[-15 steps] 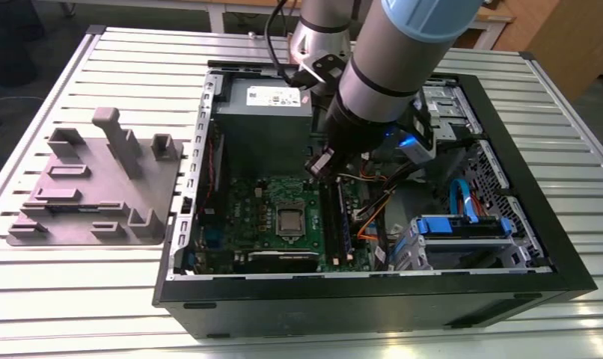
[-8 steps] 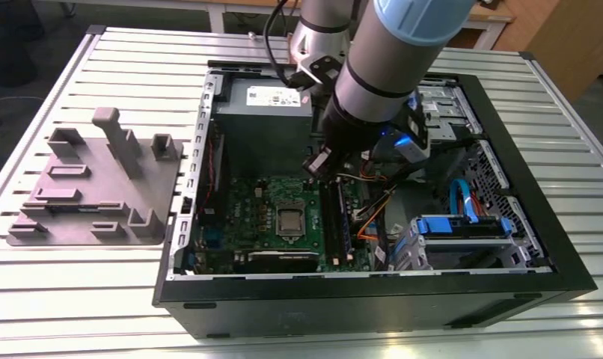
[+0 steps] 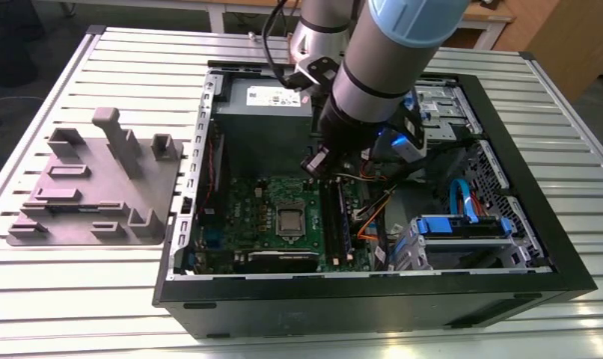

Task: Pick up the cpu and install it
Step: 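Install the first cpu locking lever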

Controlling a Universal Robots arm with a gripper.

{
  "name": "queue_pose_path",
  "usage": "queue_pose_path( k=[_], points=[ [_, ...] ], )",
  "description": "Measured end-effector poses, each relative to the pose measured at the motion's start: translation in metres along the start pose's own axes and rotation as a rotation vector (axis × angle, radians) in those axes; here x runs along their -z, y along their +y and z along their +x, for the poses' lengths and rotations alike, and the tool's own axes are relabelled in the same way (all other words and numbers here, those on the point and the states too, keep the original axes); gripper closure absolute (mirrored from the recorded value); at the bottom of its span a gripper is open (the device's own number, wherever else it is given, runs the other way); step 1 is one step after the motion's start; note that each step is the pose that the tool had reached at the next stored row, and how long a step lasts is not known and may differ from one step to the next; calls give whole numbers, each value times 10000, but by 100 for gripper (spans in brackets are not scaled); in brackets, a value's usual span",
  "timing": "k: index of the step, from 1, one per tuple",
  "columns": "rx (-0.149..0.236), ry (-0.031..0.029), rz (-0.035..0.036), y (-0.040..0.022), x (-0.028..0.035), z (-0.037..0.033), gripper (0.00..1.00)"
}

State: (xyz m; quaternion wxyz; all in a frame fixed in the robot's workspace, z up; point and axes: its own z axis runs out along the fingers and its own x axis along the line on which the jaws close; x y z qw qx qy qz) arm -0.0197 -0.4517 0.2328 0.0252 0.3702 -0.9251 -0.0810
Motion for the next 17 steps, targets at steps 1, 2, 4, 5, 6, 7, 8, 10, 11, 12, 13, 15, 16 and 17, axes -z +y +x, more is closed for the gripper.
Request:
queue_pose_path(
  k=[1, 2, 4, 5, 6, 7, 8, 10, 11, 12, 13, 15, 16, 17],
  points=[
    [26, 4, -1, 11, -6, -4, 89],
    [61, 10, -1, 19, -11, -6, 89],
    [251, 41, -4, 22, -18, -9, 89],
    [399, 68, -6, 22, -19, -9, 89],
    [548, 93, -8, 22, -20, -9, 89],
    [660, 113, -9, 22, -20, -8, 89],
    [744, 126, -7, 23, -20, -6, 89],
    [867, 142, -7, 21, -20, 3, 89],
    [894, 146, -7, 17, -19, 9, 89],
    [911, 149, -6, 12, -18, 17, 89],
    [922, 152, -7, 4, -16, 25, 89],
    [932, 154, -7, -17, -12, 44, 89],
    [937, 155, -7, -25, -11, 53, 89],
    [943, 154, -8, -32, -10, 59, 89]
  ],
)
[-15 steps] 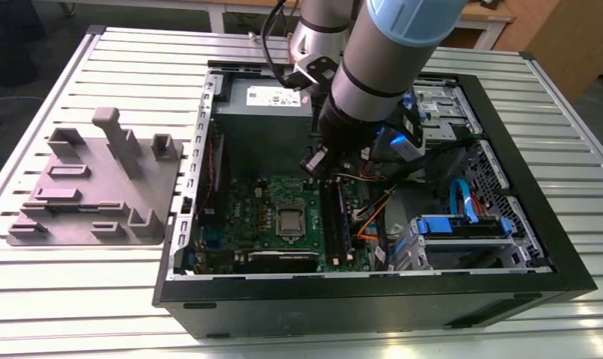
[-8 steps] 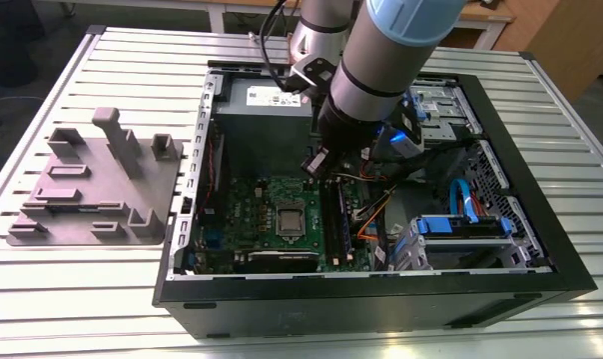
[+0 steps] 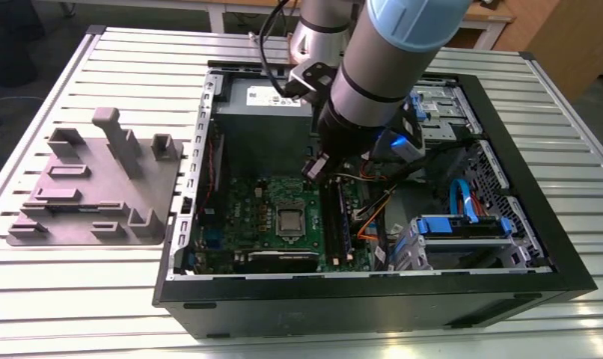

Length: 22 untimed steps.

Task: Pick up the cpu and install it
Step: 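Install the first cpu locking lever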

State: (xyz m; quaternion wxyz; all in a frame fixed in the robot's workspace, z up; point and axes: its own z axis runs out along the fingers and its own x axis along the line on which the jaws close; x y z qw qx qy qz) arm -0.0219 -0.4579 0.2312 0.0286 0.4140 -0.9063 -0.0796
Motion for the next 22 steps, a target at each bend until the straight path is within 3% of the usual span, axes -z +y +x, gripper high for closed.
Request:
queue_pose_path(
  k=[12, 16, 22],
  points=[
    [130, -4, 11, -68, 13, 105, 89],
    [136, -4, 12, -70, 14, 106, 89],
    [145, -15, 27, -49, 81, 114, 89]
  ],
)
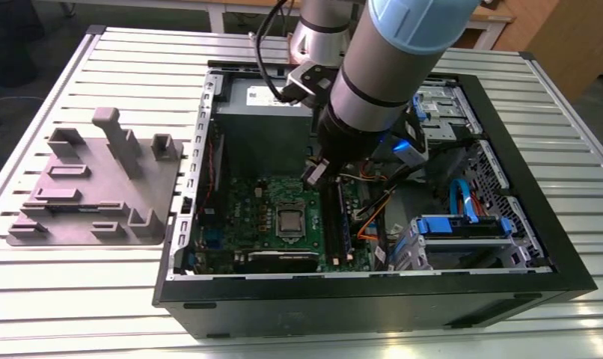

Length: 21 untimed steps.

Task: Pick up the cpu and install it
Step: 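Install the first cpu locking lever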

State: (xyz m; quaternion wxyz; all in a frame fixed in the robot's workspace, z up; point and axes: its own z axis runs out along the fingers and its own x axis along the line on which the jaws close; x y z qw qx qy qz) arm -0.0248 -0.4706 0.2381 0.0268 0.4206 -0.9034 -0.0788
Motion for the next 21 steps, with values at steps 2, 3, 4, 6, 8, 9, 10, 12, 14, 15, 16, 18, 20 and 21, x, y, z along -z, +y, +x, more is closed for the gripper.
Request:
queue_pose_path(
  k=[2, 3, 4, 6, 8, 9, 10, 12, 14, 15, 16, 18, 20, 21],
  points=[
    [32, -22, 26, 13, 0, 10, 89],
    [93, -21, 33, 14, 0, 11, 89],
    [198, -6, 39, 14, 1, 12, 89],
    [422, 23, 47, 14, 2, 13, 89],
    [643, 42, 67, 13, 3, 14, 89],
    [737, 43, 81, 12, 3, 16, 89],
    [806, 40, 94, 12, 2, 21, 89],
    [845, 28, 118, 28, 0, 37, 89],
    [845, 25, 123, 36, -1, 44, 89],
    [846, 24, 124, 39, -2, 47, 89],
    [846, 22, 125, 44, -2, 51, 89],
    [847, 18, 131, 60, -5, 65, 89],
    [852, 19, 133, 70, -6, 79, 89],
    [883, 23, 133, 75, -7, 84, 89]
  ],
)
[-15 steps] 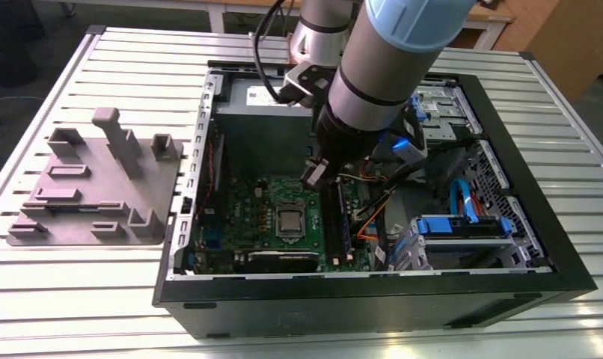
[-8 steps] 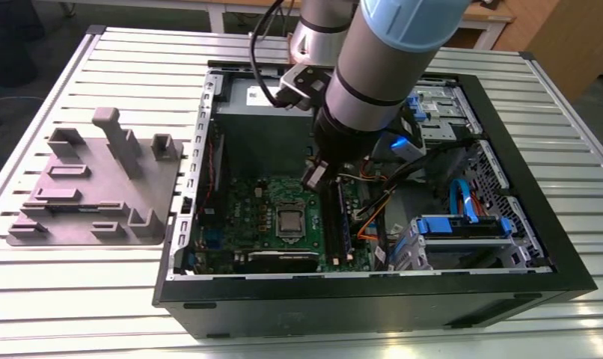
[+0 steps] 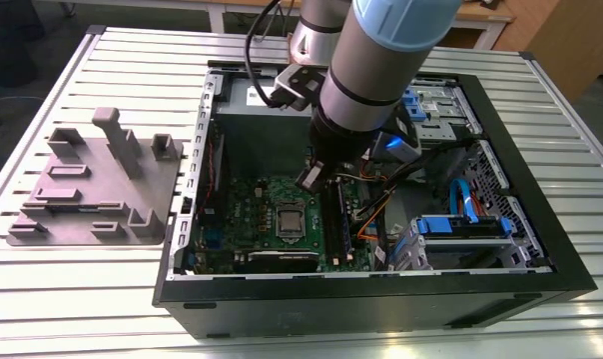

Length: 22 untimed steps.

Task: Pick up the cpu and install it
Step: 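Install the first cpu locking lever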

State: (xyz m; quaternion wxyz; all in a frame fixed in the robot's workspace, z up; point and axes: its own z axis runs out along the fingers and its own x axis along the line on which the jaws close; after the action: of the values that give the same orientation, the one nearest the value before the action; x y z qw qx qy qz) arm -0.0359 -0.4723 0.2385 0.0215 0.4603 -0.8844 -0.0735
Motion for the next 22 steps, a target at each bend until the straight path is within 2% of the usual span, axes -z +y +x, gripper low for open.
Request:
queue_pose_path(
  k=[7, 14, 16, 20, 22],
  points=[
    [856, 118, -8, 0, -2, 5, 89],
    [1149, 104, 73, -32, 4, 60, 89],
    [1344, 102, 113, -34, 4, 62, 89],
    [1807, 139, 146, -36, 1, 65, 89],
    [1857, 148, 149, -38, 1, 69, 89]
  ],
)
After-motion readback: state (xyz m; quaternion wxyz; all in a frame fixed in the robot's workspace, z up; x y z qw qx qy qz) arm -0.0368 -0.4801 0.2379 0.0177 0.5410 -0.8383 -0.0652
